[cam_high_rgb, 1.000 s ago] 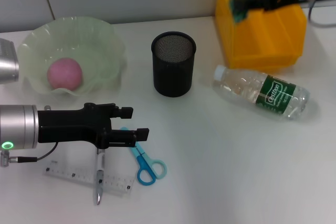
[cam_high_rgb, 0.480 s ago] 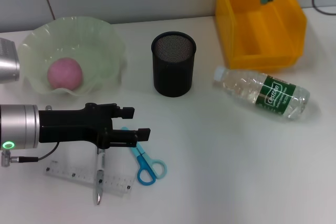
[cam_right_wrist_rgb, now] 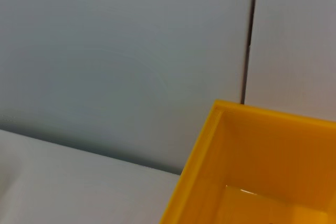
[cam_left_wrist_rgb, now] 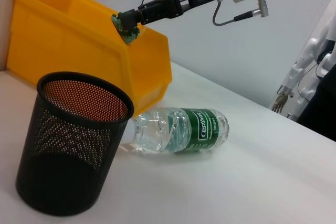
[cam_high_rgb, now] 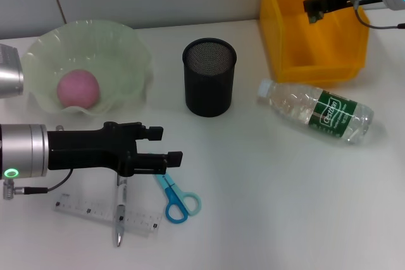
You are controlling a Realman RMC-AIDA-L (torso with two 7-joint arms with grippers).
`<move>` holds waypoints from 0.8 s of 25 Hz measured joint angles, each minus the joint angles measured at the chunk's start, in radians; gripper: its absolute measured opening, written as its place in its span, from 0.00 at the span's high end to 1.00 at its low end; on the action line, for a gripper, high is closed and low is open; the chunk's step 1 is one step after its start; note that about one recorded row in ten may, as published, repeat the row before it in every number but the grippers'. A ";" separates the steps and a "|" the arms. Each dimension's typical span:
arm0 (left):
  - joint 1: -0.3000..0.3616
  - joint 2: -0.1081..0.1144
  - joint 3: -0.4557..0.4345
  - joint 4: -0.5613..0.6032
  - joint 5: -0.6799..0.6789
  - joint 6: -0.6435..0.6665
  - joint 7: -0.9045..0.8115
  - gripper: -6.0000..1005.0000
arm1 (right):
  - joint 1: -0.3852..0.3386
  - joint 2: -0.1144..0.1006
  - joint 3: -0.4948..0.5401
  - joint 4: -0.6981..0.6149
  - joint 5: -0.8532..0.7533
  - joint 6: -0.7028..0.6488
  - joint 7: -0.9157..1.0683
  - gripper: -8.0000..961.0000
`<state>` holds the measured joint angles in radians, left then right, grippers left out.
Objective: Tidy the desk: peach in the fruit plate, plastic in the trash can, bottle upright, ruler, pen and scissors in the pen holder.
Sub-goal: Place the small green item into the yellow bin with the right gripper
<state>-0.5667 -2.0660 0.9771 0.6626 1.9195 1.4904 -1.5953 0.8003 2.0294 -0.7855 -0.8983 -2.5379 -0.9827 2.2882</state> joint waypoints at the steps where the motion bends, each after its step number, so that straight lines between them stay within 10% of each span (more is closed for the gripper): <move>1: 0.000 0.000 0.000 0.000 -0.003 -0.001 0.000 0.19 | 0.000 0.000 0.000 0.000 0.001 0.001 0.000 0.68; 20: 0.001 0.001 0.000 0.000 -0.005 0.001 -0.002 0.19 | -0.007 0.007 -0.006 -0.004 -0.002 0.006 0.002 0.15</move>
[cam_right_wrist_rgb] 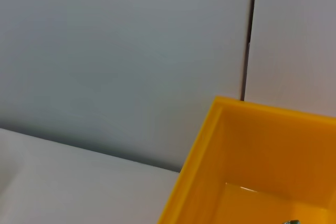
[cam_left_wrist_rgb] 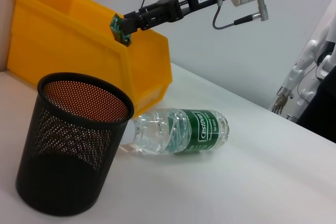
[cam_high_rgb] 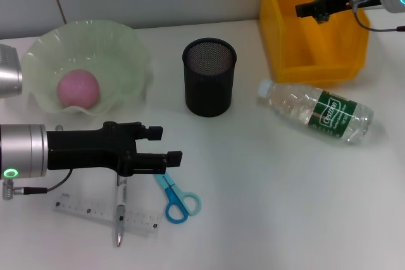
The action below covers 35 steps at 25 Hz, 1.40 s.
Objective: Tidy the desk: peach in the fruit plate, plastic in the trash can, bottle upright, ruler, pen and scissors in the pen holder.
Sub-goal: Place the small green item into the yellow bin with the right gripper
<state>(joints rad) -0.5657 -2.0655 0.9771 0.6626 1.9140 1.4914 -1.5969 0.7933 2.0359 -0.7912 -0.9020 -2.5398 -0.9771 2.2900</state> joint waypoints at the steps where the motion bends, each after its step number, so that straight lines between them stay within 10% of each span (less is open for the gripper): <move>1: 0.000 0.000 0.000 0.000 0.000 0.000 0.000 0.19 | 0.000 0.000 0.001 0.000 0.001 0.001 0.000 0.15; 10: 0.008 0.001 0.000 0.000 -0.006 0.003 0.000 0.19 | -0.015 0.026 -0.014 -0.076 0.027 -0.013 -0.007 0.15; 14: 0.009 0.002 0.000 0.000 -0.012 0.004 0.002 0.19 | 0.032 -0.001 -0.108 -0.018 -0.102 -0.034 0.116 0.15; 20: 0.009 0.003 0.000 0.000 -0.014 0.005 0.006 0.19 | -0.007 0.039 -0.160 -0.131 -0.143 -0.029 0.154 0.15; 35: 0.008 0.004 0.000 -0.002 -0.014 0.005 0.012 0.19 | 0.019 0.012 -0.161 -0.040 -0.124 -0.060 0.165 0.15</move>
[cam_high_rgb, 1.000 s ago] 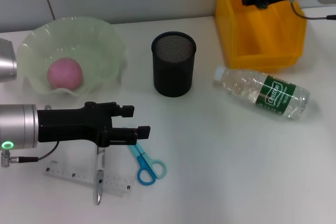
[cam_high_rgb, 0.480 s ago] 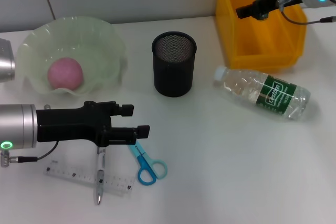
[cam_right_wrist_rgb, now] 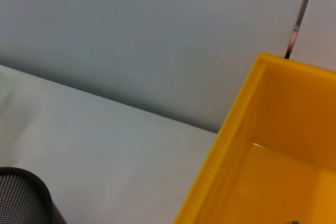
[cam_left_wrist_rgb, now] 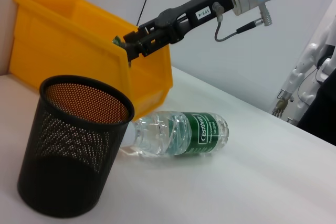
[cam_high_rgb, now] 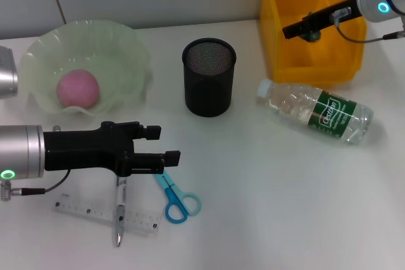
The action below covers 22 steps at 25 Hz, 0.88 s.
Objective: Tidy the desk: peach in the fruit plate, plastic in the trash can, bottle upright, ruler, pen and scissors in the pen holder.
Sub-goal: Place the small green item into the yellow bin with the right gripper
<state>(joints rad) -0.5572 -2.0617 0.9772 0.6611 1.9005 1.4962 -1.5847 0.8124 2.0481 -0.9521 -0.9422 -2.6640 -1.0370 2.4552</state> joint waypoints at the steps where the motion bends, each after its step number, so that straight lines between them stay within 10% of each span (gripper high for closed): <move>1: -0.001 0.000 0.000 0.000 0.000 0.000 0.000 0.19 | -0.001 0.000 0.002 -0.002 0.002 -0.003 0.001 0.15; 22: 0.000 0.000 0.000 0.000 0.000 0.004 0.002 0.19 | -0.027 0.008 0.007 -0.093 0.029 -0.087 -0.015 0.15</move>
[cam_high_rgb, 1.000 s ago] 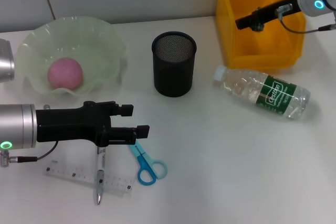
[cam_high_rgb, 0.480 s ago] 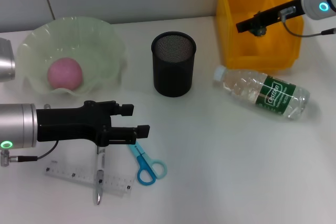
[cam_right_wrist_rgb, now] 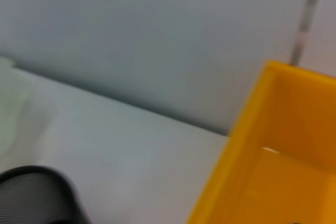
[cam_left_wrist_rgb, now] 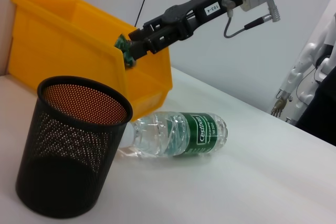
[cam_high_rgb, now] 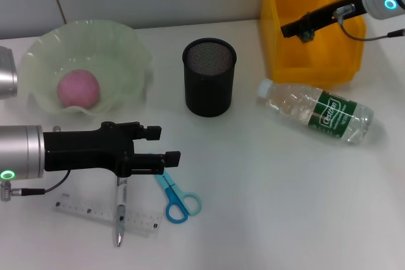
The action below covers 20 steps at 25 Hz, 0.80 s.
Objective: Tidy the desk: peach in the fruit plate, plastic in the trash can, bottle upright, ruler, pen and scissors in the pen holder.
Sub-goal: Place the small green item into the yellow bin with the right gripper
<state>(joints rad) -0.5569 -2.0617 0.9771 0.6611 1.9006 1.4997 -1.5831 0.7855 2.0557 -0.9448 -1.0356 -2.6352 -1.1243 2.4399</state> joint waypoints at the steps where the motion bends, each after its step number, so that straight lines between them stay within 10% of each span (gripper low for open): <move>1: 0.000 0.000 0.000 0.000 0.000 0.000 0.000 0.19 | 0.000 0.000 0.000 -0.007 0.000 0.001 0.000 0.15; 20: -0.004 -0.002 0.000 0.000 0.000 -0.004 -0.003 0.19 | -0.008 0.005 0.008 -0.028 -0.023 -0.010 -0.005 0.16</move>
<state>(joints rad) -0.5606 -2.0632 0.9771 0.6612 1.9006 1.4957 -1.5860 0.7774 2.0606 -0.9368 -1.0638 -2.6581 -1.1341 2.4352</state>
